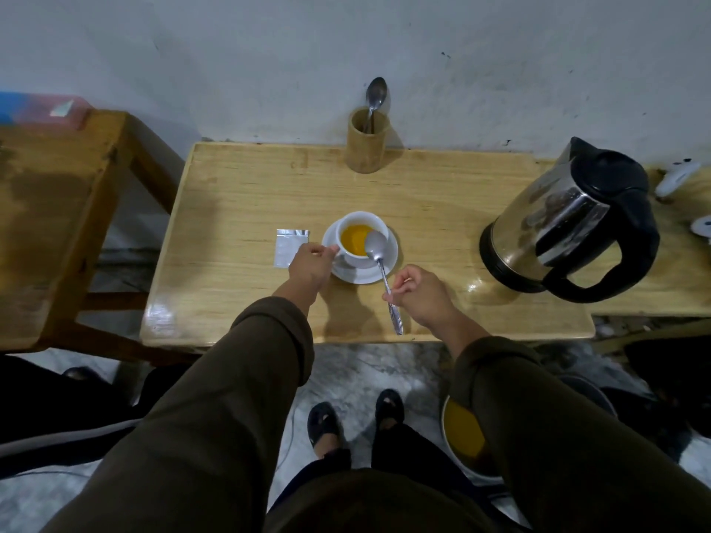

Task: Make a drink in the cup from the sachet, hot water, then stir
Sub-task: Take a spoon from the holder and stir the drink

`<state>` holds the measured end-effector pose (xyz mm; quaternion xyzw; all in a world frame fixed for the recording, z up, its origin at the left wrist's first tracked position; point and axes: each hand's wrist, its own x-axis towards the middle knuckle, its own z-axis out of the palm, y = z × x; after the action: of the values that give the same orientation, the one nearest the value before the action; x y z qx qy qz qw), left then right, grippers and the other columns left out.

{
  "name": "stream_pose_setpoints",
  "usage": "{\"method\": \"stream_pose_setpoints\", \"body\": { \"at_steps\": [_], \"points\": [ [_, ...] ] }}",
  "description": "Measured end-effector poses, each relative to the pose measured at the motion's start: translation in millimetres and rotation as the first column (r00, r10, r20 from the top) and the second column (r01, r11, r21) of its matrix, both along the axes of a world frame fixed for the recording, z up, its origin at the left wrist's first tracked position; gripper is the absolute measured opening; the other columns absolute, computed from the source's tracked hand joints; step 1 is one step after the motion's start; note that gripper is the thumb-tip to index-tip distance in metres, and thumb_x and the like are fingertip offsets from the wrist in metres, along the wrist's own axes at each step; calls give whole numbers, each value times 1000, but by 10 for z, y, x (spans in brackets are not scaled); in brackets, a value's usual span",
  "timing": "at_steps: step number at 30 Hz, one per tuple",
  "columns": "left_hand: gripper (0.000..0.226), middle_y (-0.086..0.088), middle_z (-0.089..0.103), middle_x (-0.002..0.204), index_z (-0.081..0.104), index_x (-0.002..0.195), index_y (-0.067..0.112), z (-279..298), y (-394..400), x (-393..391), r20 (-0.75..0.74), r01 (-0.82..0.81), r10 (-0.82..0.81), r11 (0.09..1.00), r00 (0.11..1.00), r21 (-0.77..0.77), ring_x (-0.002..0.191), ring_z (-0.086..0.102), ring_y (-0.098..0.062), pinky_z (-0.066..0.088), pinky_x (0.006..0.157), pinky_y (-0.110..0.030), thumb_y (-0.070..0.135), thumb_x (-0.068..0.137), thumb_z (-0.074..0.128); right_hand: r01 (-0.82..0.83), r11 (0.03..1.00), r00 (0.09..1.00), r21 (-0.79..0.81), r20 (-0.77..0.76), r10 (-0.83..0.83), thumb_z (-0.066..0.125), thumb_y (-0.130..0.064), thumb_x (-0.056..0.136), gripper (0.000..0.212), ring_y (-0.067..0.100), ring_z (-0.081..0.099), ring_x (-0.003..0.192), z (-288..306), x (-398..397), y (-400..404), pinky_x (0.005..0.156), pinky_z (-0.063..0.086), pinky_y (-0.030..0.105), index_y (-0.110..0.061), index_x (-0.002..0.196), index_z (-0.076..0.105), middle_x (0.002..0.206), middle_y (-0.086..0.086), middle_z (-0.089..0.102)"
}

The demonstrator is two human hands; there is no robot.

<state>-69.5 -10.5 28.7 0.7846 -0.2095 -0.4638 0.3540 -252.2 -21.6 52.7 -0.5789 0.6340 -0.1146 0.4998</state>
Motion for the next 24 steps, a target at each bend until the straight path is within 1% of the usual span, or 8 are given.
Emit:
{"method": "stream_pose_setpoints", "body": {
  "at_steps": [3, 7, 11, 14, 16, 19, 22, 24],
  "points": [
    [61, -11, 48, 142, 40, 140, 12, -9, 18, -18, -22, -55, 55, 999, 998, -2, 131, 45, -29, 39, 105, -37, 40, 89, 57, 45, 999, 999, 10, 26, -46, 75, -3, 74, 33, 21, 66, 80, -14, -24, -106, 82, 51, 33, -24, 64, 50, 61, -2, 60],
    [60, -13, 54, 138, 48, 137, 7, -36, 22, -40, -27, -14, 14, 1000, 1000, 6, 125, 51, -30, 43, 106, -44, 45, 92, 49, 145, 989, 988, 42, 53, -147, 74, -4, 74, 27, 23, 68, 91, -73, -70, -276, 90, 53, 37, -25, 70, 58, 78, 5, 70],
    [51, -16, 58, 130, 55, 129, 5, -69, 21, -96, -16, -39, 38, 999, 999, -24, 120, 54, -32, 44, 105, -49, 41, 95, 43, 235, 971, 972, 45, -20, -234, 74, -5, 74, 24, 18, 61, 80, -184, -158, -411, 77, 51, 28, -24, 64, 62, 80, 2, 67],
    [49, -17, 59, 129, 56, 127, 5, -83, 22, -139, -11, -70, 70, 997, 997, -37, 119, 55, -32, 44, 104, -49, 39, 96, 42, 290, 956, 953, 50, -105, -284, 70, -4, 77, 15, 17, 58, 79, -250, -233, -512, 75, 47, 24, -18, 72, 69, 78, 2, 64],
    [49, -18, 59, 129, 56, 127, 5, -97, 22, -160, -17, -100, 99, 994, 995, -36, 120, 55, -33, 45, 104, -48, 40, 96, 42, 303, 951, 946, 64, -137, -293, 69, -3, 78, 26, 16, 59, 78, -297, -271, -592, 76, 48, 23, -20, 59, 62, 72, 0, 64],
    [48, -19, 60, 126, 58, 124, 4, -112, 20, -190, -3, -130, 130, 990, 992, -55, 119, 56, -34, 47, 100, -44, 39, 97, 40, 269, 960, 952, 79, -175, -252, 71, -6, 77, 35, 17, 60, 75, -331, -272, -683, 73, 50, 24, -24, 51, 55, 75, 0, 66],
    [47, -21, 60, 127, 57, 125, 2, -115, 6, -219, 9, -157, 157, 987, 987, -44, 111, 58, -30, 42, 85, -32, 36, 98, 40, 230, 968, 961, 96, -181, -210, 73, -7, 75, 34, 19, 60, 71, -357, -249, -753, 72, 53, 29, -23, 52, 55, 78, 4, 67],
    [49, -24, 59, 127, 58, 124, 1, -133, 2, -225, 14, -175, 176, 984, 984, -45, 109, 58, -31, 42, 84, -33, 37, 98, 40, 162, 978, 975, 134, -178, -137, 68, -3, 79, 34, 22, 59, 70, -369, -265, -783, 67, 52, 32, -21, 54, 53, 83, 8, 64]
  ]
}}
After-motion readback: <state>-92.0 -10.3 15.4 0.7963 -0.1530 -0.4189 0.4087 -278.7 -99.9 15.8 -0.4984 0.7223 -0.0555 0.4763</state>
